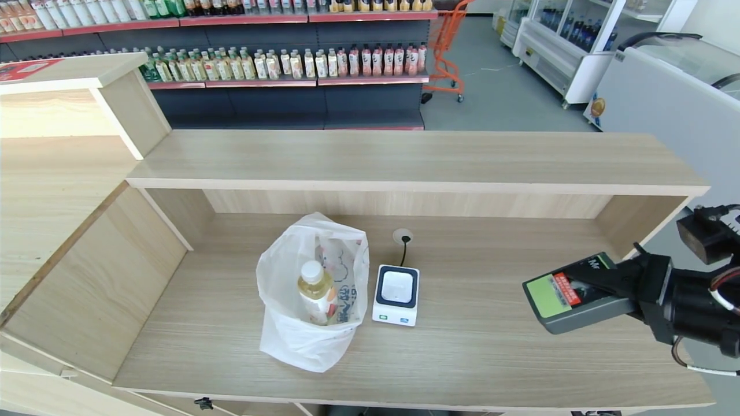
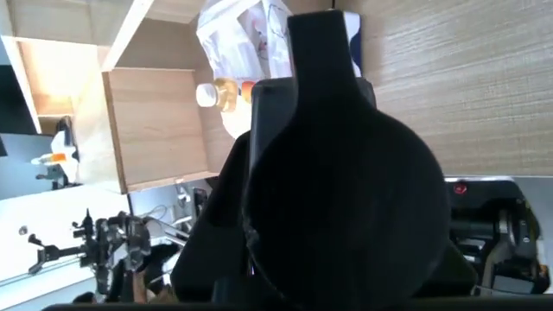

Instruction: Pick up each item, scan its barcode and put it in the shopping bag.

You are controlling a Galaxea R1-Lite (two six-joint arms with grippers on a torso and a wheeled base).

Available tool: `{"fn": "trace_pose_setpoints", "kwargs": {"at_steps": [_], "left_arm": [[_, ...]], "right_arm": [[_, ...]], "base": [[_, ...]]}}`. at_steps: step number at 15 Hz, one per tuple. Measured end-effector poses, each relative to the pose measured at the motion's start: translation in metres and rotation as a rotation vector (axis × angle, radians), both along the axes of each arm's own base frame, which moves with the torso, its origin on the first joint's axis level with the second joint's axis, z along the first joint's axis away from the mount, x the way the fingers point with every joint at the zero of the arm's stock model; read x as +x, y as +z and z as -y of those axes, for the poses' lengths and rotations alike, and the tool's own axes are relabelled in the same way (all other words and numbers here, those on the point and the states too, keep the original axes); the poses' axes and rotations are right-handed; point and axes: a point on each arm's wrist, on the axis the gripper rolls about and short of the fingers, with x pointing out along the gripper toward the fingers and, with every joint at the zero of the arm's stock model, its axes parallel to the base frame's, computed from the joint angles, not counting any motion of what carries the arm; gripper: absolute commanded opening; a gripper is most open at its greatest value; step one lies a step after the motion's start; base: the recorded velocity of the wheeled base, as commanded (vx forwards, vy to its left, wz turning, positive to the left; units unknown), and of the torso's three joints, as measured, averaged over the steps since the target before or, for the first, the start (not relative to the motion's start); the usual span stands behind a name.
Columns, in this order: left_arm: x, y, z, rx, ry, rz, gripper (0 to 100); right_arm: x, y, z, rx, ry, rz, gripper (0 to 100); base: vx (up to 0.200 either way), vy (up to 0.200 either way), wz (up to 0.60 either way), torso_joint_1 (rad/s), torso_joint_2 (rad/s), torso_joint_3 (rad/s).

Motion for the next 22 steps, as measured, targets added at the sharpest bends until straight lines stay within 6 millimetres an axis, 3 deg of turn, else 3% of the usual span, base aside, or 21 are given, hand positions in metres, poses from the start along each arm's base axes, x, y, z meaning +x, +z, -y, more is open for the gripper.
{"fn": "trace_pose_setpoints", "kwargs": {"at_steps": [3, 6, 9, 15, 22], "left_arm": [[0.000, 0.000, 0.000, 0.004, -0.001, 0.000, 100], [0.000, 0.000, 0.000, 0.003, 0.000, 0.000, 100], [0.000, 0.000, 0.000, 0.003, 0.000, 0.000, 100], [0.000, 0.000, 0.000, 0.003, 0.000, 0.000, 100], [0.000, 0.000, 0.000, 0.003, 0.000, 0.000, 100]], "right_arm": [[0.034, -0.012, -0.002, -0.153, -0.059, -0.004, 0], [0.071, -0.022, -0.007, -0.229, -0.053, 0.002, 0], [0.096, -0.036, -0.019, -0.254, -0.008, 0.012, 0], [0.124, -0.070, -0.046, -0.278, 0.077, 0.065, 0], [0.134, -0.098, -0.077, -0.272, 0.159, 0.100, 0]], "base": [[0.000, 0.000, 0.00, 0.000, 0.00, 0.000], [0.000, 0.000, 0.00, 0.000, 0.00, 0.000], [0.000, 0.000, 0.00, 0.000, 0.00, 0.000], [0.000, 0.000, 0.00, 0.000, 0.00, 0.000], [0.000, 0.000, 0.00, 0.000, 0.00, 0.000]]}}
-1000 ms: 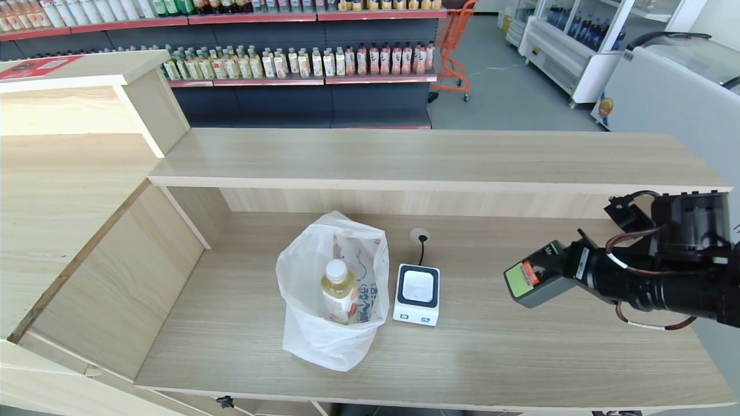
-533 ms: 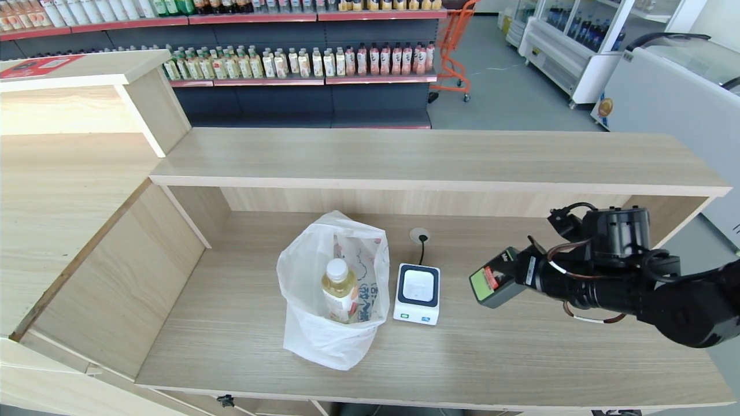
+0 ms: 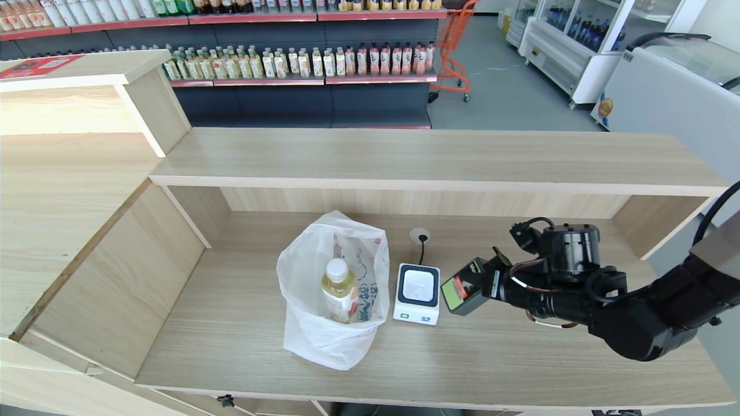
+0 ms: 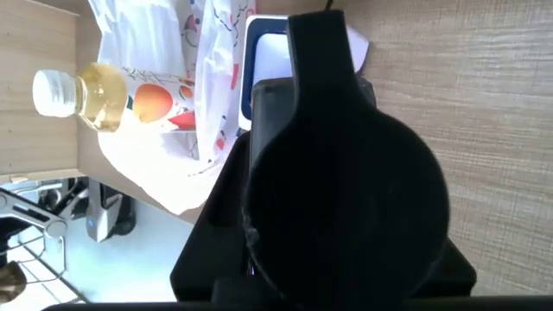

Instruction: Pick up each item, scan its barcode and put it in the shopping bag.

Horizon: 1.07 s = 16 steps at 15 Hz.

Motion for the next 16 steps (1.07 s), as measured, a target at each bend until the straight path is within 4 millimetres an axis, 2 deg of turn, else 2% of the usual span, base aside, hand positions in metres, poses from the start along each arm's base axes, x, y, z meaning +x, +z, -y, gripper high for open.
{"fn": "trace_pose_setpoints", "kwargs": {"at_steps": [4, 16], "left_arm": [[0.000, 0.000, 0.000, 0.000, 0.000, 0.000, 100], [0.000, 0.000, 0.000, 0.000, 0.000, 0.000, 100]], "right_arm": [[0.009, -0.015, -0.013, -0.002, 0.033, 0.021, 0], [0.053, -0.053, -0.054, 0.024, 0.090, 0.087, 0]], "base": [[0.000, 0.000, 0.00, 0.000, 0.00, 0.000], [0.000, 0.000, 0.00, 0.000, 0.00, 0.000]]}}
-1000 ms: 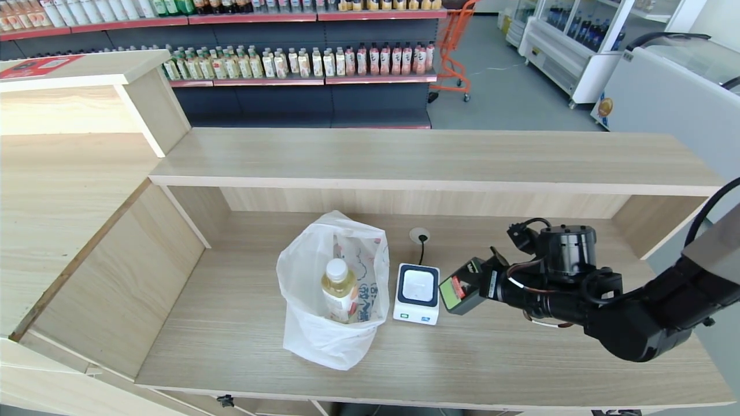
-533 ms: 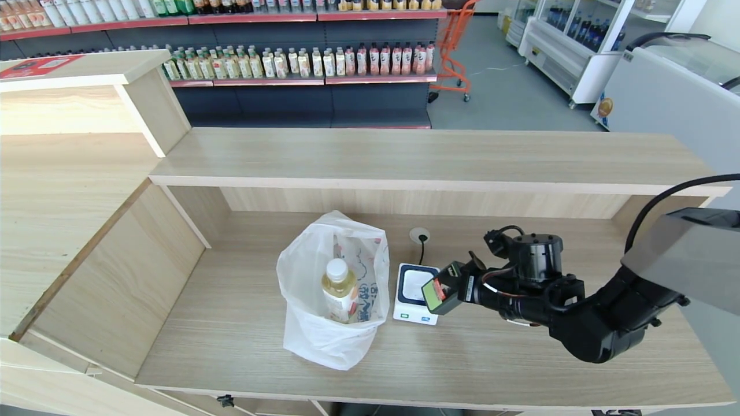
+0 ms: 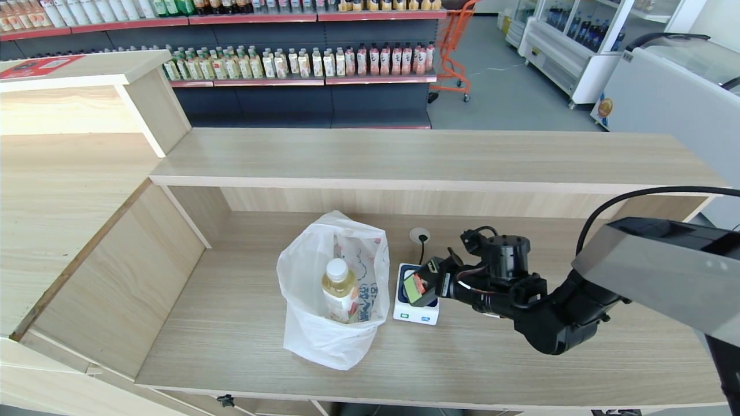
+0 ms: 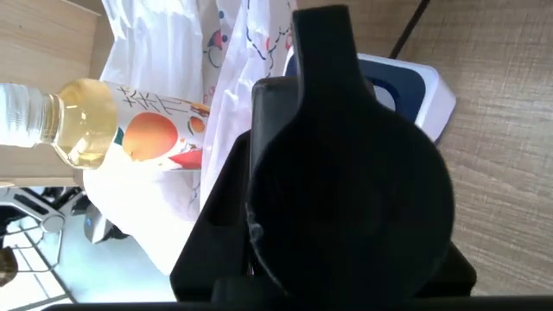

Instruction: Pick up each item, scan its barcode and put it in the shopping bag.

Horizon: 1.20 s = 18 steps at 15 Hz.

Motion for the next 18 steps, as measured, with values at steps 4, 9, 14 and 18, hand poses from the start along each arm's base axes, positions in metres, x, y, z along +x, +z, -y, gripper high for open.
{"fn": "trace_pose_setpoints", "kwargs": {"at_steps": [4, 9, 14, 18], "left_arm": [[0.000, 0.000, 0.000, 0.000, 0.000, 0.000, 100], [0.000, 0.000, 0.000, 0.000, 0.000, 0.000, 100], [0.000, 0.000, 0.000, 0.001, 0.000, 0.000, 100], [0.000, 0.000, 0.000, 0.001, -0.001, 0.000, 100]], "right_arm": [[0.003, -0.006, -0.006, 0.002, 0.006, -0.009, 0], [-0.021, 0.042, 0.009, 0.036, -0.009, 0.043, 0], [-0.088, 0.097, 0.063, -0.150, -0.009, 0.246, 0], [-0.121, 0.118, 0.095, -0.193, -0.072, 0.227, 0]], "base": [[0.000, 0.000, 0.00, 0.000, 0.00, 0.000], [0.000, 0.000, 0.00, 0.000, 0.00, 0.000], [0.000, 0.000, 0.00, 0.000, 0.00, 0.000], [-0.100, 0.000, 0.00, 0.002, 0.00, 0.001]]}}
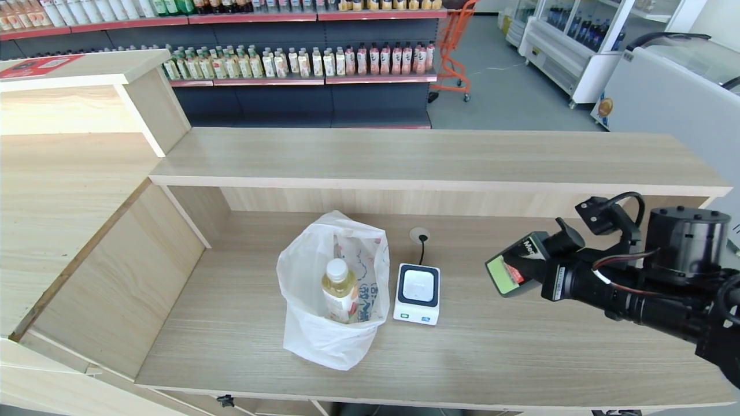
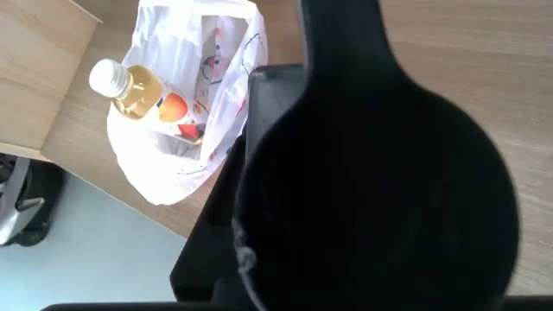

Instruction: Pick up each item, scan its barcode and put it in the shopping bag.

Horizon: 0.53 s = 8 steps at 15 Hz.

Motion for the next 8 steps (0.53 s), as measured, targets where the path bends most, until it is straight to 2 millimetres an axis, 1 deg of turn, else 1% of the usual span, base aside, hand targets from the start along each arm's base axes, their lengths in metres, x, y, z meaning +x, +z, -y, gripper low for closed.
{"fn": "trace_pose_setpoints", "kwargs": {"at_steps": [1, 3, 6, 8], "left_arm": [[0.000, 0.000, 0.000, 0.001, 0.000, 0.000, 100], [0.000, 0.000, 0.000, 0.001, 0.000, 0.000, 100], [0.000, 0.000, 0.000, 0.001, 0.000, 0.000, 100], [0.000, 0.000, 0.000, -0.001, 0.000, 0.000, 100]], "right_arm": [[-0.006, 0.005, 0.005, 0.003, -0.012, -0.001, 0], [-0.012, 0.009, 0.011, 0.006, -0.031, -0.004, 0], [-0.015, 0.013, 0.016, 0.028, -0.053, 0.000, 0], [-0.014, 0.013, 0.019, 0.036, -0.069, -0.006, 0]], "base": [[-0.200, 0.000, 0.00, 0.002, 0.02, 0.002], [0.000, 0.000, 0.00, 0.000, 0.00, 0.000], [0.000, 0.000, 0.00, 0.000, 0.00, 0.000], [0.000, 0.200, 0.00, 0.015, 0.01, 0.000]]}}
